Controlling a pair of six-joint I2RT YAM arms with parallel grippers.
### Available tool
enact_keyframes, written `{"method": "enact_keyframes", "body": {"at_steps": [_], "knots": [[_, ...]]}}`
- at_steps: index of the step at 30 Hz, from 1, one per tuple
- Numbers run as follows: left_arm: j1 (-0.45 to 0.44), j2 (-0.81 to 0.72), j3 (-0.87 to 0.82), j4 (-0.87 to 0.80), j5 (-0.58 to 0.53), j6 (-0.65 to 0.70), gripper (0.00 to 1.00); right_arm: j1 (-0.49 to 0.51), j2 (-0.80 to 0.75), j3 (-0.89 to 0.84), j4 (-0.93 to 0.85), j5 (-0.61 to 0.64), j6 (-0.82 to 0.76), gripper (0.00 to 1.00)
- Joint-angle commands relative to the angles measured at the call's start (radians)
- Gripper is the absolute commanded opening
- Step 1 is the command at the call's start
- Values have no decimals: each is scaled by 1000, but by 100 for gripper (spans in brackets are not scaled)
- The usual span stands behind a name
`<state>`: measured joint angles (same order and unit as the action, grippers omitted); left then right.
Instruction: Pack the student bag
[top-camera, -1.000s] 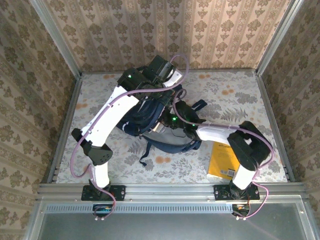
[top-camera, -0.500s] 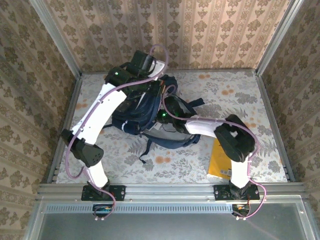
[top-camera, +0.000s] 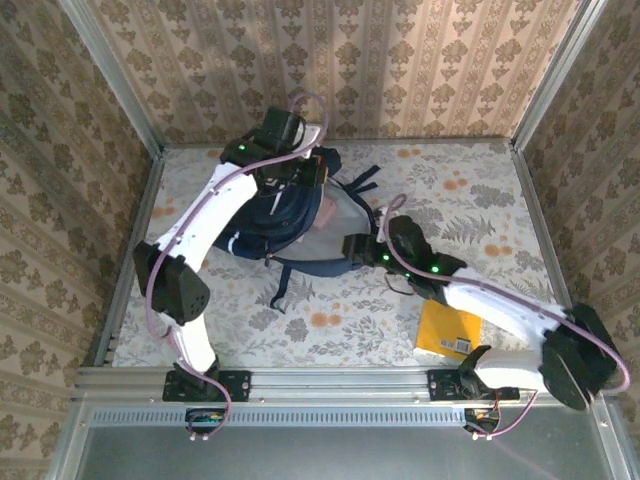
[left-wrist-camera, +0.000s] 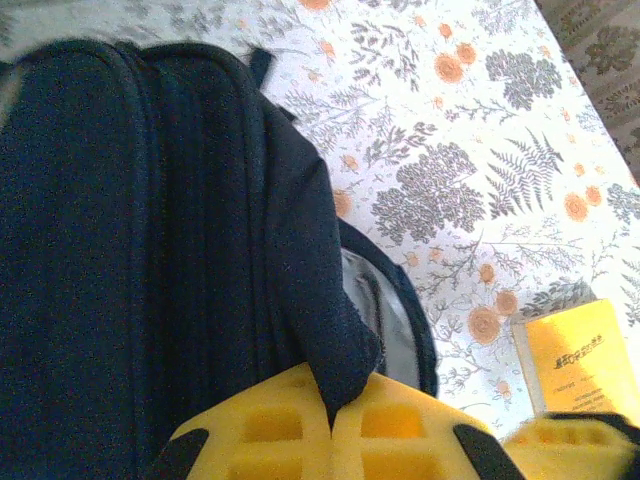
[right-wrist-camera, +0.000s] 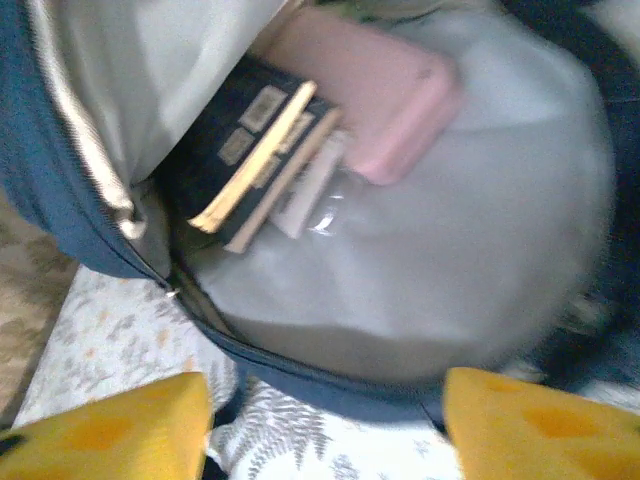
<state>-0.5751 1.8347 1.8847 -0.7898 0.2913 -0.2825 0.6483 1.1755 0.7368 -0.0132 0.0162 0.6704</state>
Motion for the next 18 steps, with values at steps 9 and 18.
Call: {"method": "enact_keyframes", "body": {"at_steps": [9,18], "knots": [[-98,-43,-152,132,87,-49,46,-153,-283,-84,-710,207,34,3],[-186,-86,-249,111,80,-19,52,-252,-121,-142,-824,377,256,2]]}}
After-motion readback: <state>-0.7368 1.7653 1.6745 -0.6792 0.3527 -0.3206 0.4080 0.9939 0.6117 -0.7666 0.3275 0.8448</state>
